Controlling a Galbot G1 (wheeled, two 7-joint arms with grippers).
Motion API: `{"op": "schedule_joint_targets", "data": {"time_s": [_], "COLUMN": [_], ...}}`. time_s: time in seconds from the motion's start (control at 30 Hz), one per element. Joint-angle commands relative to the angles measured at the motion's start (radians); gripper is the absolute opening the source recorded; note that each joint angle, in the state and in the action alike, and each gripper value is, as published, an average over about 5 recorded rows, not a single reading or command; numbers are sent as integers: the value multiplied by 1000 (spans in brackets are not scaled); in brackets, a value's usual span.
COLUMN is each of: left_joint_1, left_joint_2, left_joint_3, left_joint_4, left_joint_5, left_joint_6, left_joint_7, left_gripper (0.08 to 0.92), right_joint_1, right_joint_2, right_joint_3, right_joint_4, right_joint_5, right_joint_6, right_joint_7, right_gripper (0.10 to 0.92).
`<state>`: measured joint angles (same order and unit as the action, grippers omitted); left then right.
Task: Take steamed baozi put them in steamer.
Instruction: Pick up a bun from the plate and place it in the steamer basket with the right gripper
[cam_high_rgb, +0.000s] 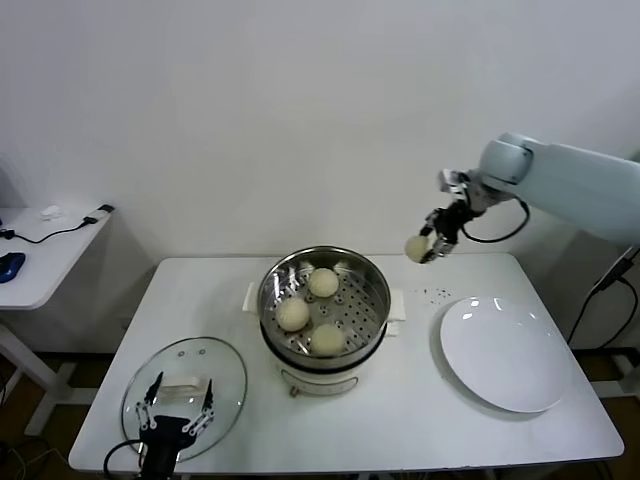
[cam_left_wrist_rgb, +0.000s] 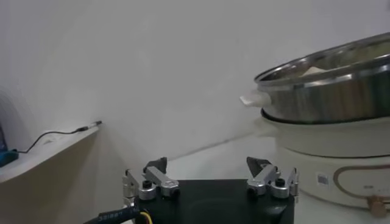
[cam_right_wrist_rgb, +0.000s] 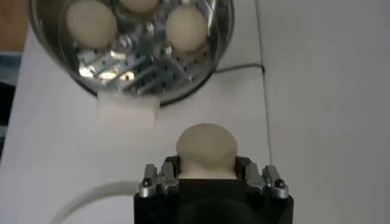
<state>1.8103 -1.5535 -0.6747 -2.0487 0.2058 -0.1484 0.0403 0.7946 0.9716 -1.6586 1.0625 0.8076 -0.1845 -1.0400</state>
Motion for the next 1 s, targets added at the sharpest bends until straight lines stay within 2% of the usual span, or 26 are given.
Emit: {"op": "schedule_joint_targets", "data": {"time_s": [0.03, 0.4, 1.0], "left_joint_1": [-7, -8, -14], "left_joint_2": [9, 33, 37], "left_joint_3": [9, -7, -9], "left_joint_4": [10, 26, 46], "left_joint_5": [-27, -53, -50], "left_joint_6": [-12, -20, -19], "left_joint_7": [-2, -2, -1], "left_gripper": [823, 823, 823], "right_joint_1": [230, 114, 7], "right_joint_2": [315, 361, 362], "right_joint_3": [-285, -296, -296], "right_joint_4": [140, 215, 168], "right_joint_5": [392, 353, 268], "right_joint_6": [-97, -157, -181], "right_joint_7": [99, 195, 241], "right_gripper": [592, 585, 594]}}
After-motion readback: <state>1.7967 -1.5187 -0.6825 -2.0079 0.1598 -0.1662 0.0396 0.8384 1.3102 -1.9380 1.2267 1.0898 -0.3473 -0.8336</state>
